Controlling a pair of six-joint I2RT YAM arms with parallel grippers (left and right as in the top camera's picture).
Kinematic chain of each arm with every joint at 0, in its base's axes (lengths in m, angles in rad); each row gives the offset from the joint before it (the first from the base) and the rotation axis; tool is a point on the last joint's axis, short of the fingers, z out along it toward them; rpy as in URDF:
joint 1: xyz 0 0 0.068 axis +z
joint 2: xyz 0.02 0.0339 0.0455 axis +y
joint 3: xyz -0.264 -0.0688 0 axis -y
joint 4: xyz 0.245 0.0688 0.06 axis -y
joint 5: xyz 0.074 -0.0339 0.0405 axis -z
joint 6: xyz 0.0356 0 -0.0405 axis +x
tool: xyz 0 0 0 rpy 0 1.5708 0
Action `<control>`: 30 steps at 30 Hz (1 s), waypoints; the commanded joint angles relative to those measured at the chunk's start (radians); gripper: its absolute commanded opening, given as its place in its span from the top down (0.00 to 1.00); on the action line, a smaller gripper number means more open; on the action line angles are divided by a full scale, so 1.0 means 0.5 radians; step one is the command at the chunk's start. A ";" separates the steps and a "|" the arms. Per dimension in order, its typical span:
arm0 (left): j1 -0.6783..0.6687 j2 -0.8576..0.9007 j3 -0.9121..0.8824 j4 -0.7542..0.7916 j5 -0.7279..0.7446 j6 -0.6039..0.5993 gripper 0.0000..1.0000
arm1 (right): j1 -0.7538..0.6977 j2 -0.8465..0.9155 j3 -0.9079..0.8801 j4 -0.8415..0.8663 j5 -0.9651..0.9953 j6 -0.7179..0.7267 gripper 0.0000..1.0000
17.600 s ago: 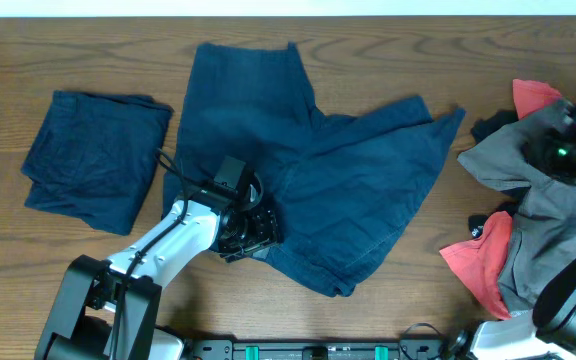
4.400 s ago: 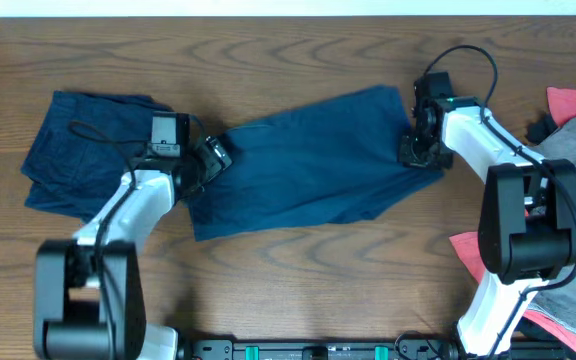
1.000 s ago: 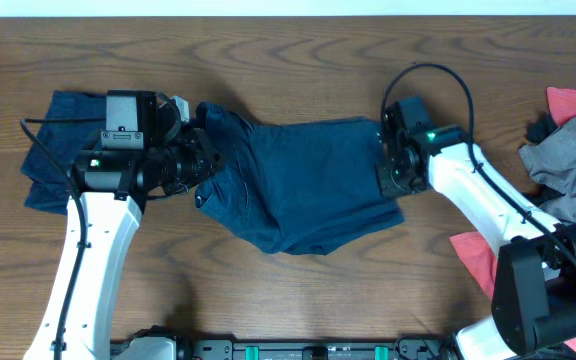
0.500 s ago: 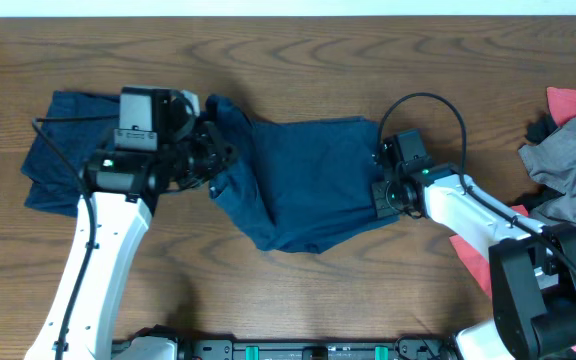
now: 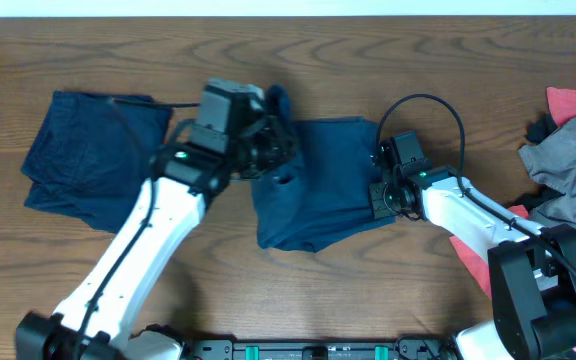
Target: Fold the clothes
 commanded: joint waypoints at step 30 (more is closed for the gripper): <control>-0.441 0.305 0.061 0.423 -0.184 -0.074 0.58 | 0.112 0.079 -0.074 -0.105 -0.085 0.090 0.88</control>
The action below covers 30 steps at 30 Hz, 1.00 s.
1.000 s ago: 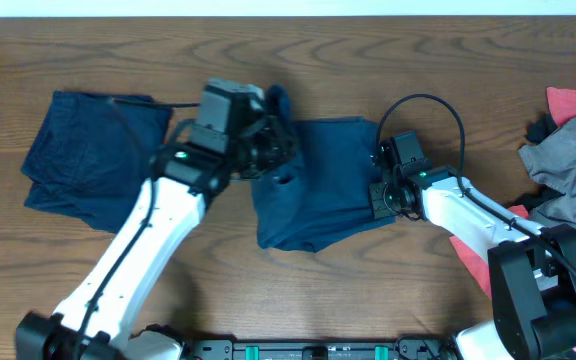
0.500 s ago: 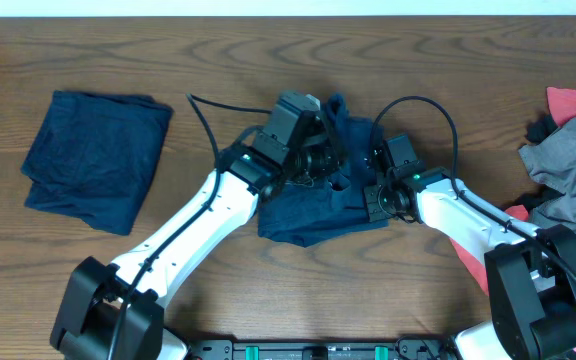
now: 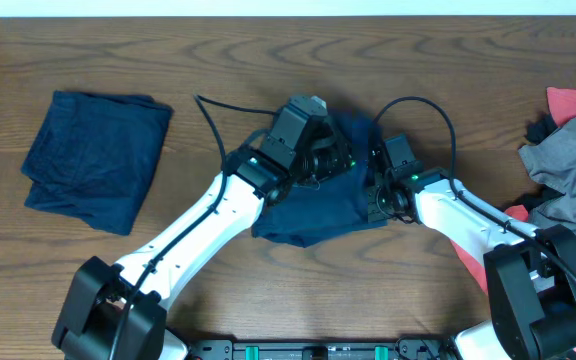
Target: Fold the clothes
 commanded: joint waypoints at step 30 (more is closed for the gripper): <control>0.495 0.410 0.057 -0.373 -0.191 0.549 0.53 | -0.072 -0.398 0.186 -0.739 -0.706 -0.089 0.89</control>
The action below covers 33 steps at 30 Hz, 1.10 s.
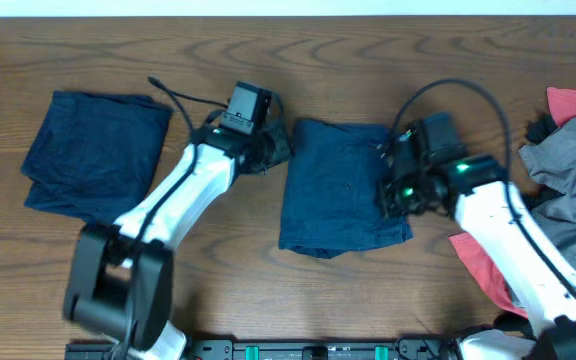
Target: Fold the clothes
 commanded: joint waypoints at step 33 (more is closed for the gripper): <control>-0.143 -0.071 0.159 -1.250 -0.053 0.341 0.52 | -0.155 0.198 -0.421 1.260 0.611 0.203 0.64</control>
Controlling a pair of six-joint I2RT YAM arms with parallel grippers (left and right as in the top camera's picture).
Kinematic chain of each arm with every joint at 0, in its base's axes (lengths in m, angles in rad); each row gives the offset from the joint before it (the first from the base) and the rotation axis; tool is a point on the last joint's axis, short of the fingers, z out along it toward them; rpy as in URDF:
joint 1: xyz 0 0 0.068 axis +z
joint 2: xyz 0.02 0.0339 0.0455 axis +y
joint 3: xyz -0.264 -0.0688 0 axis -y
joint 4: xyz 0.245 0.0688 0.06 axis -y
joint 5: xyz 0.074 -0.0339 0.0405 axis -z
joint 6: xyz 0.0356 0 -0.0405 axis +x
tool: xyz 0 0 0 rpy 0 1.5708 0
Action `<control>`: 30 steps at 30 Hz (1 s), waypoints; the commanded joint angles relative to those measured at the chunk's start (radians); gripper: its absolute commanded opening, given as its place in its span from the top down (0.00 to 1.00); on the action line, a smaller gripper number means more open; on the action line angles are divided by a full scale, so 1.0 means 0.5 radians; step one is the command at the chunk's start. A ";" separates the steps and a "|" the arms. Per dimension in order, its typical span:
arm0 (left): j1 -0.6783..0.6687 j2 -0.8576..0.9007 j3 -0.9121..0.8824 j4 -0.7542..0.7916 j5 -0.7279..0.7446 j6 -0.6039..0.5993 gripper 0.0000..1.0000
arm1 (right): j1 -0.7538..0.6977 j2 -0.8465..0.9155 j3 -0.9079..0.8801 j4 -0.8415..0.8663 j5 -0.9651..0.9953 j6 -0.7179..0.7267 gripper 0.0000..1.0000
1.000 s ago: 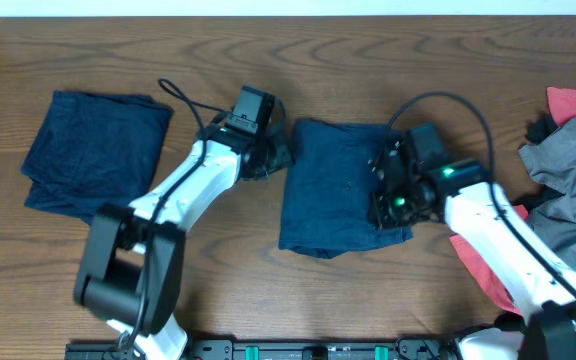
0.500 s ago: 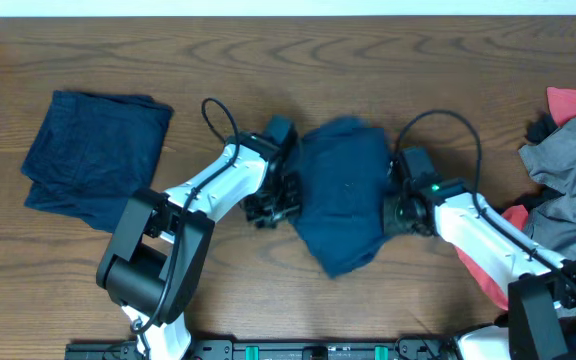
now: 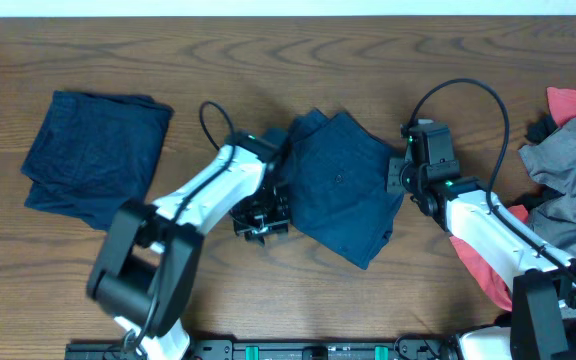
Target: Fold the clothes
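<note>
A folded navy garment [image 3: 343, 185] lies in the middle of the table, turned so one corner points toward the front right. My left gripper [image 3: 263, 215] sits low at its left front edge, fingers dark and hard to read. At the garment's right edge is my right gripper [image 3: 398, 180], touching or just over the cloth; its fingers are hidden under the wrist. A second folded navy garment [image 3: 93, 155] rests at the far left.
A heap of unfolded clothes lies at the right edge: grey cloth [image 3: 568, 165], a red piece [image 3: 568, 100] and something black [image 3: 541, 128]. Red cloth [image 3: 473, 255] also shows under the right arm. Cables loop above both wrists.
The middle garment lay square to the table; now it is turned at an angle. My left gripper has gone from its far left corner to its left front edge. The right gripper stays at the right edge.
First my left gripper held up the garment's left part while the right stayed at its right edge. Then the left gripper was over the middle, the cloth bunched between both. Later the garment lay flat as a neat rectangle. Now it lies rotated.
</note>
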 commanded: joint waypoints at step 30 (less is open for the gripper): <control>0.184 0.374 0.127 1.695 -0.048 1.306 0.02 | 0.037 0.013 0.003 -0.366 -0.096 -0.016 0.63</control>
